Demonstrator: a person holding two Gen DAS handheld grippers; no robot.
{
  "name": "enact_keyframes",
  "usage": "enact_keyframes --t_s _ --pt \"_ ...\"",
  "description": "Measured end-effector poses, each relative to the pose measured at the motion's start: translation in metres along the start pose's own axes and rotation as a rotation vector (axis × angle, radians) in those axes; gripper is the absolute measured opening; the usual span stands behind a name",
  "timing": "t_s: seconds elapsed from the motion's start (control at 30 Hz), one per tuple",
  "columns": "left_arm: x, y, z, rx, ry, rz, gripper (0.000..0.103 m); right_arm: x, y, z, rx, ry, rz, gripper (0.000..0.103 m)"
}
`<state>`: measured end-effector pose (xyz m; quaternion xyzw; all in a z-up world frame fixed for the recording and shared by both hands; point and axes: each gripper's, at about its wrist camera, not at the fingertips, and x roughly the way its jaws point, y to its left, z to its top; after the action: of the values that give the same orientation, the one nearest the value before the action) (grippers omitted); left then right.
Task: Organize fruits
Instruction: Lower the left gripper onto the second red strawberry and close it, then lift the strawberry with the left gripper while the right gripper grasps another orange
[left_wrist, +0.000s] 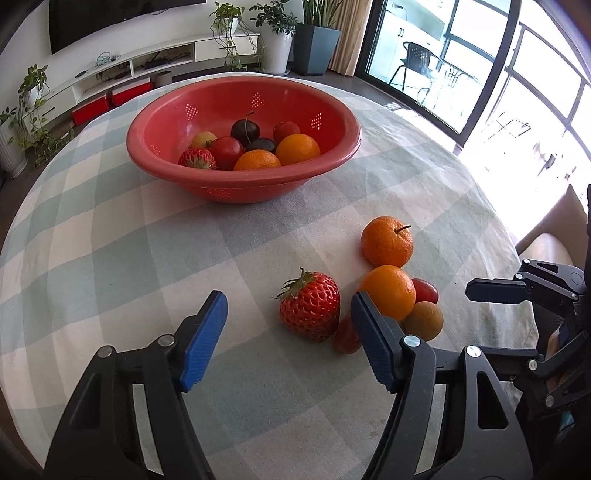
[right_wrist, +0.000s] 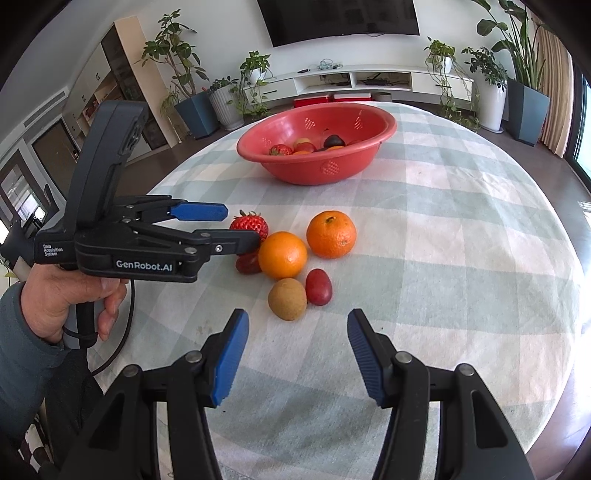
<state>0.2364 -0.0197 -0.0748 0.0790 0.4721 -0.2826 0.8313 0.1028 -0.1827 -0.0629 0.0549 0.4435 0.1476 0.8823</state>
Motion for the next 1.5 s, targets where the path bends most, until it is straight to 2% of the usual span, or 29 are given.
enact_keyframes --t_s 0.17,0.53,0.6,0.7,0.93,1.3,1.5 --pt "0.004 0.0 0.0 -0.005 0.005 0.003 0.058 0.0 -0.002 0.0 0.009 -0.001 0.004 0.06" --pt "0.011 -0.001 0.001 -0.013 0.02 -0.013 0.058 -0.001 0.0 0.001 0.008 -0.003 0.008 0.06" --pt "0.01 -0.001 0.001 -0.015 0.017 -0.016 0.048 -0.001 0.0 0.001 0.01 -0.005 0.007 0.06" --pt "0.01 -0.003 0.0 -0.004 0.019 -0.029 0.038 -0.001 0.0 0.002 0.009 -0.005 0.005 0.06" --pt "0.01 -0.007 0.0 0.01 0.02 -0.04 0.032 -0.004 0.001 0.007 0.007 -0.013 0.0 0.06" --pt "0.006 -0.009 -0.004 0.019 0.008 -0.02 0.031 0.001 0.007 0.023 -0.028 -0.015 -0.008 0.06" --pt "-0.01 0.0 -0.011 -0.011 -0.028 -0.005 0.031 0.017 0.013 0.036 -0.071 0.027 -0.016 0.057"
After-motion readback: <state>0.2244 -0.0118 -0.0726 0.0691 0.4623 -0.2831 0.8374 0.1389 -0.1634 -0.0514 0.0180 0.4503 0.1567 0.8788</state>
